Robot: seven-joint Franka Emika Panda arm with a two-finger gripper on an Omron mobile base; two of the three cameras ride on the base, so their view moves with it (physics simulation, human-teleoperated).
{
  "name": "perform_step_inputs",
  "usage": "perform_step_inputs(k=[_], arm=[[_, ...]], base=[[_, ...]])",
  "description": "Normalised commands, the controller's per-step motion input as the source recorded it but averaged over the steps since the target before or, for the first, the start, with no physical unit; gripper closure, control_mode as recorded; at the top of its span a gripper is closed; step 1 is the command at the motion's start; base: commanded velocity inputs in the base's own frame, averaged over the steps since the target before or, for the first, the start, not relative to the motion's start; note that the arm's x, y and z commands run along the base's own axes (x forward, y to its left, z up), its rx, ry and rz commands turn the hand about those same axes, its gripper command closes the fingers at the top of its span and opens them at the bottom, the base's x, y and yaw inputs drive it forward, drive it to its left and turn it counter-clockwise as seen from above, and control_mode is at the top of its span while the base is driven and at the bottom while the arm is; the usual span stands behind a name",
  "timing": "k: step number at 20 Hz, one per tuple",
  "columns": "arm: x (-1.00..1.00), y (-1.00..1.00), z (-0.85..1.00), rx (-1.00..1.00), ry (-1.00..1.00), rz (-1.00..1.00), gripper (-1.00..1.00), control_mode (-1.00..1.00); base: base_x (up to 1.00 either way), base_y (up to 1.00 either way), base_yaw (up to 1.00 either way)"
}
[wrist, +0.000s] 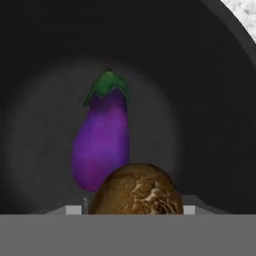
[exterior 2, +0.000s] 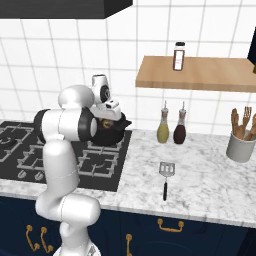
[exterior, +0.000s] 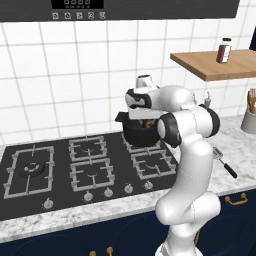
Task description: Put the eggplant and mushroom in the pot. Retrieve the spatula and lightly stir the vegetables in the pot.
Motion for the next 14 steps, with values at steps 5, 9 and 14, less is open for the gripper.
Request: perform_step_inputs(k=[5, 9, 14], arm=[[0.12, 0.11, -0.14, 0.0, -0.02, 0.0, -1.0, -1.0], [0.06, 0.04, 0.0, 0.0, 0.01, 0.0, -1.0, -1.0], [0.0, -0.01, 0.12, 0.0, 0.0, 0.0, -1.0, -1.0]], base=[[0.0, 0.0, 0.0], [0.0, 0.0, 0.0], [0.0, 0.0, 0.0]])
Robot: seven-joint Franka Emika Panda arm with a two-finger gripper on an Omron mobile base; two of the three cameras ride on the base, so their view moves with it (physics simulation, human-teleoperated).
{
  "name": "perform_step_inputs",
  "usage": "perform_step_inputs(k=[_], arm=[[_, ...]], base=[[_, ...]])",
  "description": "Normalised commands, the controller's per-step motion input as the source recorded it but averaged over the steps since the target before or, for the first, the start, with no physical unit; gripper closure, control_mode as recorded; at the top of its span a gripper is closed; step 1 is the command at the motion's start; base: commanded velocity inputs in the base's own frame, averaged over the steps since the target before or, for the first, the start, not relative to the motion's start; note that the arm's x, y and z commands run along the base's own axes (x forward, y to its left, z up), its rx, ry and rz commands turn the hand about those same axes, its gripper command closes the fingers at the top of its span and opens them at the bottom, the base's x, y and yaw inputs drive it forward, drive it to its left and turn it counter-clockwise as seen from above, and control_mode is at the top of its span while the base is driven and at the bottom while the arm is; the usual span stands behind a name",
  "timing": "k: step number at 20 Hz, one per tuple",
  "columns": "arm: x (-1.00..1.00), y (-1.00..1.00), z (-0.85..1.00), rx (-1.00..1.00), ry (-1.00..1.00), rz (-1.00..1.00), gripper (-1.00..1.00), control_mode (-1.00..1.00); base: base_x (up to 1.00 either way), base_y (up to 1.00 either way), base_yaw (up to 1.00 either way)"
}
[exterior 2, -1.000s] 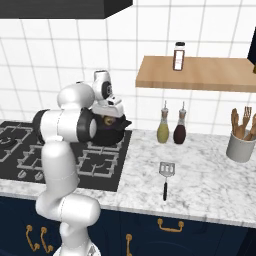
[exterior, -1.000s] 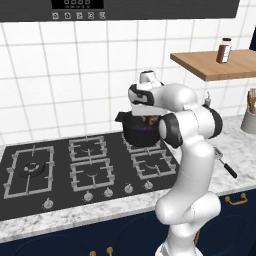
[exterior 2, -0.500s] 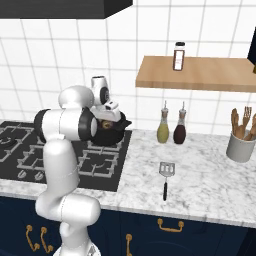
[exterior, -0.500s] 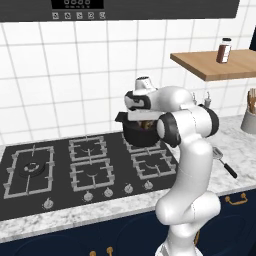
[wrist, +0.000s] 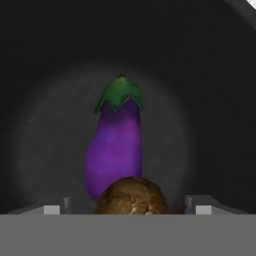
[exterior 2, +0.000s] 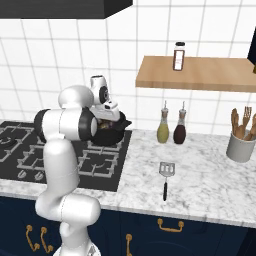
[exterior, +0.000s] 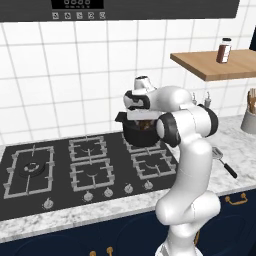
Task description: Put the eggplant and mushroom in the pot. Retrieve the spatula and lightly stir the vegetables in the pot.
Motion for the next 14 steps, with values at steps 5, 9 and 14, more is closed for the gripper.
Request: perform_step_inputs(k=[5, 9, 14], arm=[[-0.01, -0.08, 0.41, 0.0, -0.03, 0.0, -1.0, -1.0], [-0.42, -0.37, 0.76, 0.0, -0.1, 0.07, -1.0, -1.0], [-0.9, -0.4, 0.56, 0.0, -0.04, 0.18, -1.0, -1.0]], base=[[0.0, 0.0, 0.0], [0.0, 0.0, 0.0], [0.0, 0.0, 0.0]])
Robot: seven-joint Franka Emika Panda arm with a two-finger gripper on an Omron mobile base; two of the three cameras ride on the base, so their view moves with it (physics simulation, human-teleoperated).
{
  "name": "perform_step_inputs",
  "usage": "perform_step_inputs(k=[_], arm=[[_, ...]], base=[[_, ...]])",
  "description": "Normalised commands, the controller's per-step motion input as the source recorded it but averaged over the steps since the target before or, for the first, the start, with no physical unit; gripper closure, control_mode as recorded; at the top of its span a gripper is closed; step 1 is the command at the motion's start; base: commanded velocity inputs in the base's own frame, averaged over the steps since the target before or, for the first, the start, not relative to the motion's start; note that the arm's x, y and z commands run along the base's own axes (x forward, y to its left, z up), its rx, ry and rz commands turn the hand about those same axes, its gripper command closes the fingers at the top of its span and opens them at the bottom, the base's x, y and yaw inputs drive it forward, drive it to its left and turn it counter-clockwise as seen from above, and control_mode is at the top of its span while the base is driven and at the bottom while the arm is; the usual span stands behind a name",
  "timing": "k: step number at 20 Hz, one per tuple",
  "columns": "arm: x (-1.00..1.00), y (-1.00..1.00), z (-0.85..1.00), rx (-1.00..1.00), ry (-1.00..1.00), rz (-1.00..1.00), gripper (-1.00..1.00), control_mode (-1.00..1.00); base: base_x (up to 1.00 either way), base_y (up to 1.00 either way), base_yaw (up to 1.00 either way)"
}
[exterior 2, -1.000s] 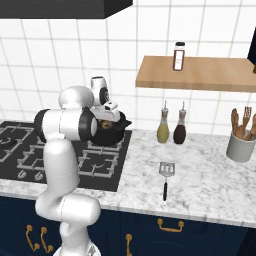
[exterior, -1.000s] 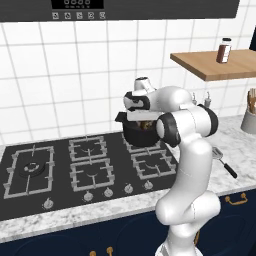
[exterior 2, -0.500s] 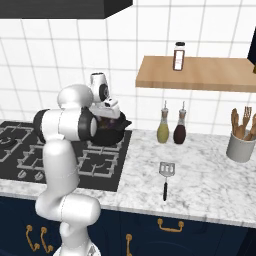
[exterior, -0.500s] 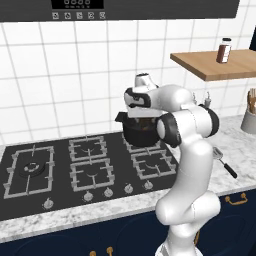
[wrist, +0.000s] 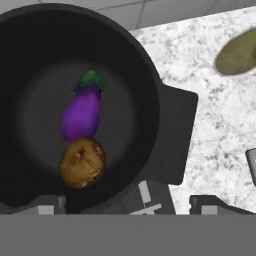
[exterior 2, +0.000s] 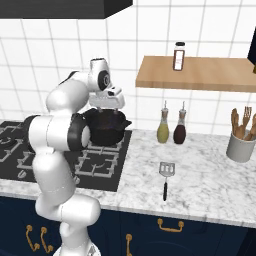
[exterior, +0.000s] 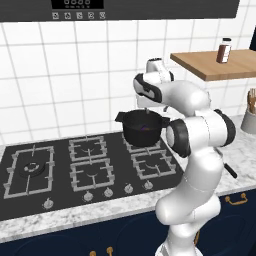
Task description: Put the eggplant and mushroom in the pot. Retrieve the spatula and lightly stir the vegetables in the pot.
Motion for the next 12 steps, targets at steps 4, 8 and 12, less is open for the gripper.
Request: perform_step_inputs(k=[4, 8, 12], arm=[[-1.0, -0.37, 0.02, -0.02, 0.05, 0.23, -1.0, -1.0], [-1.0, -0.64, -0.33, 0.02, 0.04, 0.19, -1.0, -1.0], [-0.81, -0.96, -0.64, 0.13, 0.01, 0.24, -1.0, -1.0]], base=[[0.0, 0.0, 0.0], [0.0, 0.0, 0.0], [0.0, 0.0, 0.0]])
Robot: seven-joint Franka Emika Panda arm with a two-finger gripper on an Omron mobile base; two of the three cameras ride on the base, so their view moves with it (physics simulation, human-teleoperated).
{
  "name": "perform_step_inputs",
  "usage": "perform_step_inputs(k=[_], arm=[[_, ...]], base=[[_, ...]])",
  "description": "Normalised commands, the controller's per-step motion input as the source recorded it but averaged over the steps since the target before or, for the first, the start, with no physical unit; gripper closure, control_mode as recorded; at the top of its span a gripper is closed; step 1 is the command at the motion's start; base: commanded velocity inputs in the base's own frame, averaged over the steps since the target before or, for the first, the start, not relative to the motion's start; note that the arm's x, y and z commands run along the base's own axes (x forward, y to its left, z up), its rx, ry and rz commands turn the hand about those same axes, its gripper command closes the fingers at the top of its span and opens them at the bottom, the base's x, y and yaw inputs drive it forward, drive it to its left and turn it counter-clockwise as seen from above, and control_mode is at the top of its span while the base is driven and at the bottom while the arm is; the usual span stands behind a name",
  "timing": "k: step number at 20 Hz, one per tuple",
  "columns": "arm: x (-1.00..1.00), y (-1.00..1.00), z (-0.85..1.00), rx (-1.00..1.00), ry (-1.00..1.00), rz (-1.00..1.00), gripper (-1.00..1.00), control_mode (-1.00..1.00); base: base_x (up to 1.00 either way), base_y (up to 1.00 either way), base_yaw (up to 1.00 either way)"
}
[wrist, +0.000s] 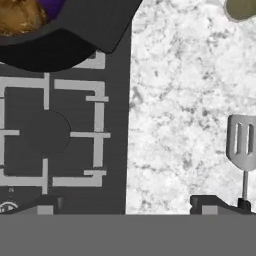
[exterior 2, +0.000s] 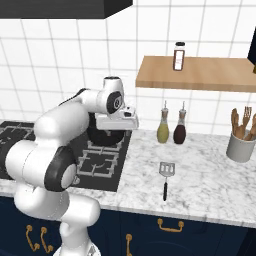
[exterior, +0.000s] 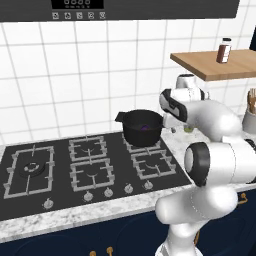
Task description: Put the eggplant and mushroom in the pot. Retrieve the spatula and lightly stir the vegetables in the pot.
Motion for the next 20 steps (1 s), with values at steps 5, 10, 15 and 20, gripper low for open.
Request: perform_step_inputs(k=[5, 10, 15, 20], arm=[[-0.51, -1.0, -0.93, 0.23, 0.0, 0.26, -1.0, -1.0], [-0.14, -1.0, -0.69, 0.24, 0.03, 0.12, -1.0, -1.0], [0.0, -0.58, -0.08, 0.0, 0.07, -0.01, -1.0, -1.0], [0.0, -0.59, -0.05, -0.02, 0.05, -0.01, -1.0, -1.0]], base=[[0.0, 0.0, 0.0], [0.0, 0.0, 0.0], [0.0, 0.0, 0.0], [0.0, 0.0, 0.0]])
